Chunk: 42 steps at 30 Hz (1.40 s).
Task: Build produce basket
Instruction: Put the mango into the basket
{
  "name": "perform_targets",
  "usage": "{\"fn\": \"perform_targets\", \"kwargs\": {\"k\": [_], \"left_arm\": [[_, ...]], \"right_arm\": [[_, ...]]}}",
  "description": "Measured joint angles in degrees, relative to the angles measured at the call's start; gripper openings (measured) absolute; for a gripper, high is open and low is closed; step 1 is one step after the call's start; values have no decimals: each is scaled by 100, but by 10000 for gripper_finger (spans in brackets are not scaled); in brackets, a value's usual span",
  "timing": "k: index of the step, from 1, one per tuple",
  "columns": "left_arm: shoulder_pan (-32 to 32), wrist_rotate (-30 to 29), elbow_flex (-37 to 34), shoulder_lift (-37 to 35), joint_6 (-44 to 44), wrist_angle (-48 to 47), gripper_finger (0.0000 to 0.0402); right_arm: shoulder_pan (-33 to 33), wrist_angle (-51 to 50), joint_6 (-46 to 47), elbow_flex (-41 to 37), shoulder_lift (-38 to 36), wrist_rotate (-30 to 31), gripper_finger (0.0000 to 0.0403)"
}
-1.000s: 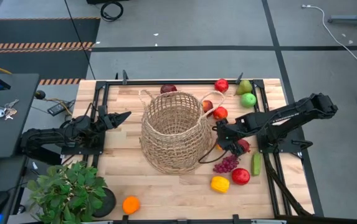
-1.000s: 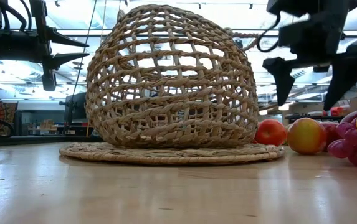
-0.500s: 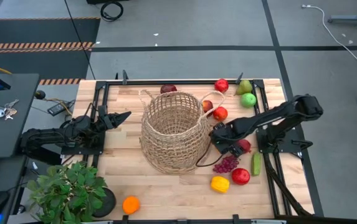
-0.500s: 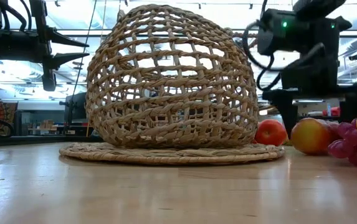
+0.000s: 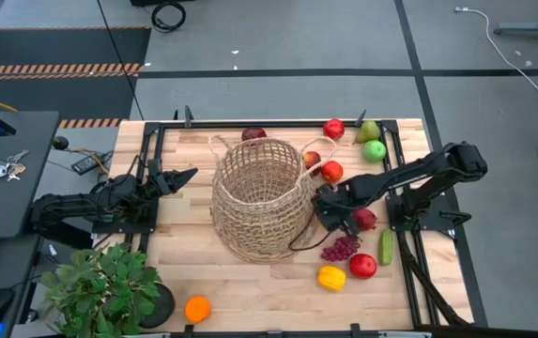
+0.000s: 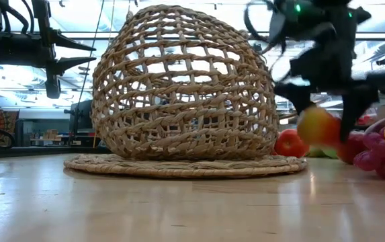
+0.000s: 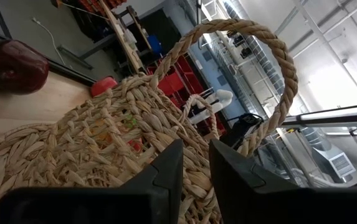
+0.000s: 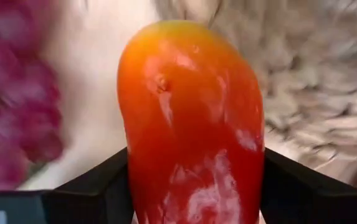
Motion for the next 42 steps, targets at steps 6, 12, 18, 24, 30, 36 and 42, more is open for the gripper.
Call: {"fn": "perform_targets", "kwargs": {"k": [6, 12, 18, 24, 30, 36, 42], "left_arm": [[1, 1, 0, 0, 1, 1, 88], [1, 1, 1, 0, 1, -1, 91], [0, -1, -1, 0, -1, 1, 91], [1, 0, -1, 0, 0, 1, 90], [0, -1, -1, 0, -1, 1, 91], [0, 1, -1, 0, 1, 1, 85], [2, -1, 1, 0, 1, 1, 90]], "right_arm": [[3, 24, 1218, 850, -283, -859, 272], [3, 165, 2708, 1759, -486, -1662, 273], [-16, 794, 4184, 2295, -534, -2447, 273], [-164, 1657, 5182, 2671, -540, -2582, 274], [-721, 2339, 6445, 3015, -551, -2444, 274], [-1307, 3513, 7685, 3036, -541, -2552, 274], [-1723, 4360, 8377, 3034, -510, -2593, 274]]}}
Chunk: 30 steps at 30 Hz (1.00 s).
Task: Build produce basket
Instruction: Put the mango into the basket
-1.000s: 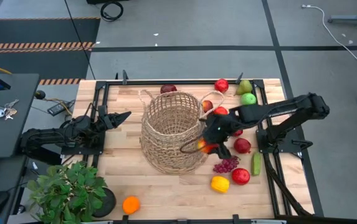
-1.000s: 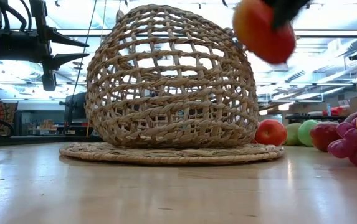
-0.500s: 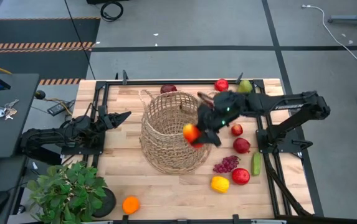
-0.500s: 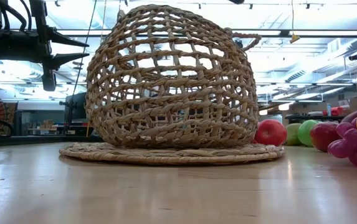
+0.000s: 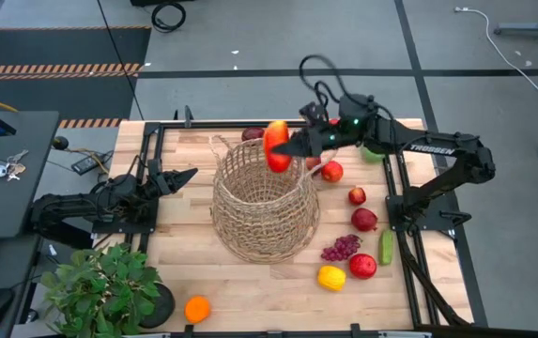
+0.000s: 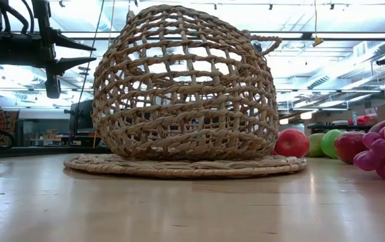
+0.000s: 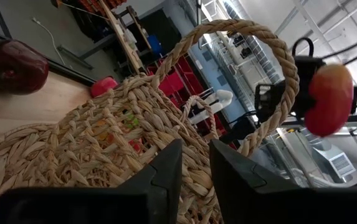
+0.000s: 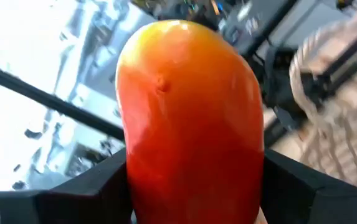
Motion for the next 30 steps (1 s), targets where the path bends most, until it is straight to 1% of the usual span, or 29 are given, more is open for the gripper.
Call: {"fn": "perform_targets", "kwargs": {"k": [6, 10, 13, 17, 22, 24, 26, 30], "left_arm": [[-2, 2, -2, 0, 0, 0, 88], [-1, 0, 0, 0, 0, 0, 85], [-1, 0, -2, -2, 0, 0, 87], [0, 2, 0, 0, 0, 0, 91], [-1, 0, 0, 0, 0, 0, 88], [-2, 0, 0, -2, 0, 0, 86], [-2, 2, -2, -2, 0, 0, 85], [0, 0, -2, -2, 0, 0, 87]], "right_arm": [[-182, 329, 201, -2, -2, -143, 274], [-181, 379, 23, -4, 0, -136, 274], [-167, 637, -280, -4, 0, 104, 274], [-122, 680, -773, -4, 0, 622, 274], [-119, 654, -1275, 33, 56, 926, 274], [-108, 426, -1484, 233, 183, 929, 274], [-50, 57, -1789, 604, 377, 945, 274], [72, -1232, -2809, 1700, 970, 978, 274]]}}
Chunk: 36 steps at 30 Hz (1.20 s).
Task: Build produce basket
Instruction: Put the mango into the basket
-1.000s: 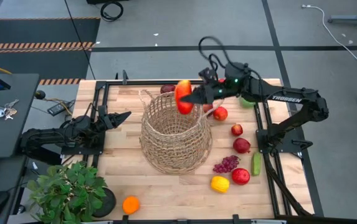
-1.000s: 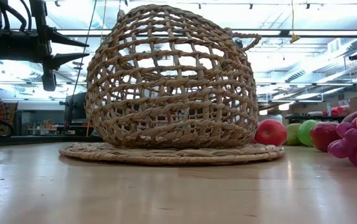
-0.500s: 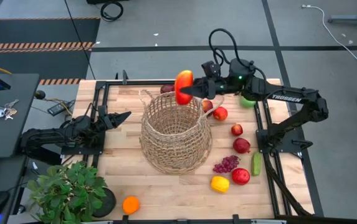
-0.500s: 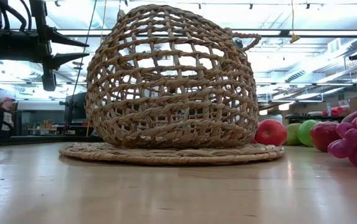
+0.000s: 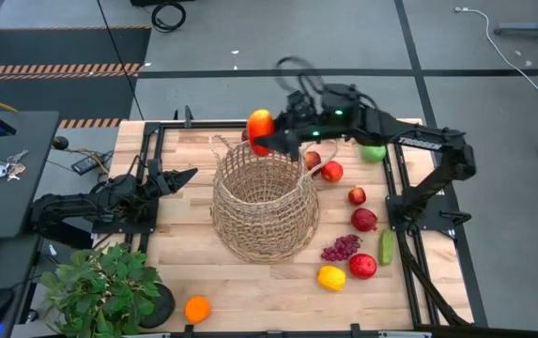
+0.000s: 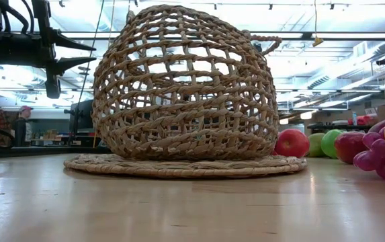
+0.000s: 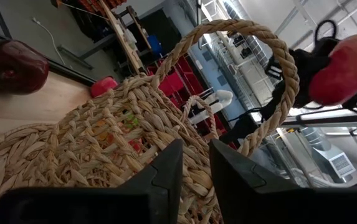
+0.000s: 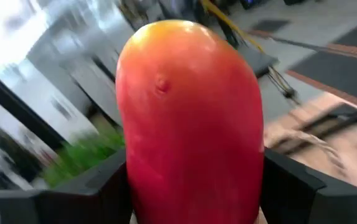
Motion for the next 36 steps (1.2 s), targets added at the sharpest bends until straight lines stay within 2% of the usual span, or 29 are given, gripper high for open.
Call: {"fn": "perform_targets", "kwargs": {"k": [4, 8, 15, 19, 24, 36], "left_arm": [[-1, 2, 0, 0, -2, 0, 91], [-2, 0, 1, 0, -1, 0, 90], [-2, 0, 0, 0, 0, -4, 85], [0, 2, 0, 0, 0, -2, 86], [0, 4, 0, 2, 0, -10, 91], [0, -1, 0, 2, 0, 10, 90]], "right_arm": [[38, -1377, -1174, 1081, 601, 448, 274], [29, -2040, -2546, 1710, 1022, 919, 274], [54, -2089, -4692, 1795, 1330, 987, 274], [100, -2112, -5606, 1788, 1464, 987, 274], [110, -2192, -6028, 1795, 1559, 1153, 274], [176, -3213, -6164, 1779, 1866, 1361, 275]]}}
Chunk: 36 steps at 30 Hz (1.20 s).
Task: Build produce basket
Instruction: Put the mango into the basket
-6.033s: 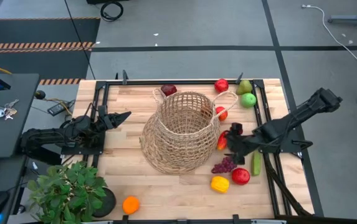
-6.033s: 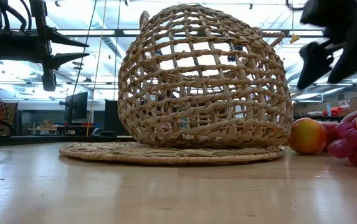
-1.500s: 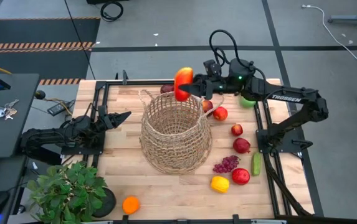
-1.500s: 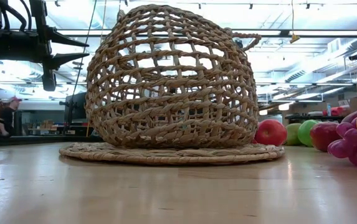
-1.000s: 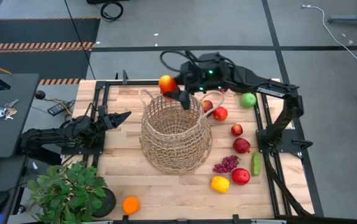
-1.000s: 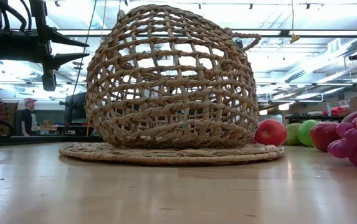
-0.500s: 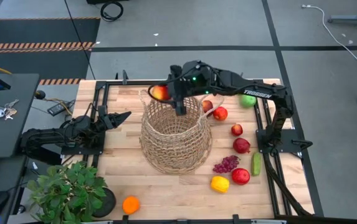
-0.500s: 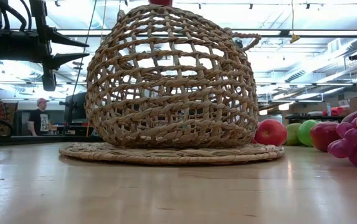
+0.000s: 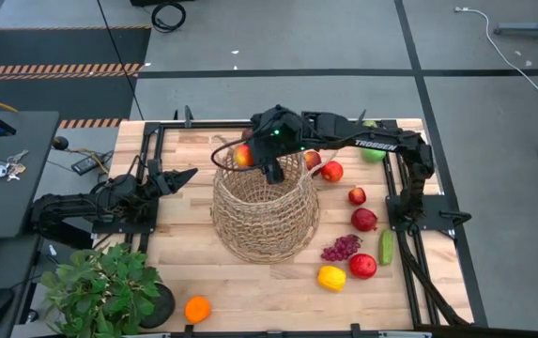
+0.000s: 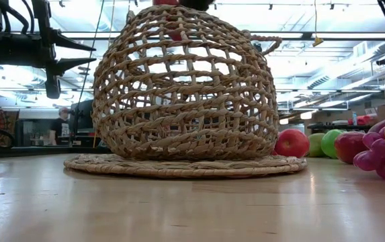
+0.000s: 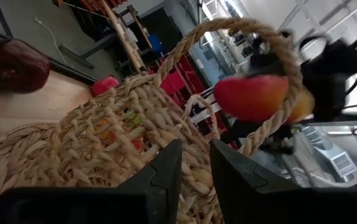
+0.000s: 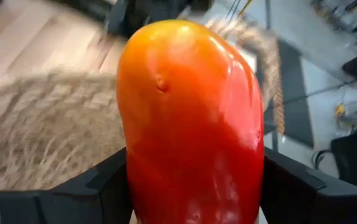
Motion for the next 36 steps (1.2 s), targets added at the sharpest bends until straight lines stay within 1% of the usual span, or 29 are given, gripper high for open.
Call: {"fn": "perform_targets", "kwargs": {"k": [3, 4, 12, 20, 26, 36], "left_arm": [[0, 4, 0, 2, -2, -17, 86], [-1, 0, 0, 1, -1, -10, 85], [0, 2, 0, 5, 0, 23, 86], [0, 4, 0, -1, 0, -25, 87], [-2, 3, 0, 0, -2, -19, 83], [-2, 3, 0, 0, -1, -12, 88]], "right_arm": [[13, -35, -41, 12, 78, 157, 275], [13, -187, -66, 5, 89, 195, 275], [39, -580, -215, 3, 422, 245, 275], [32, -668, -238, 3, 834, 398, 275], [116, -978, -288, 1, 895, 424, 275], [178, -1174, -278, 1, 895, 412, 275]]}}
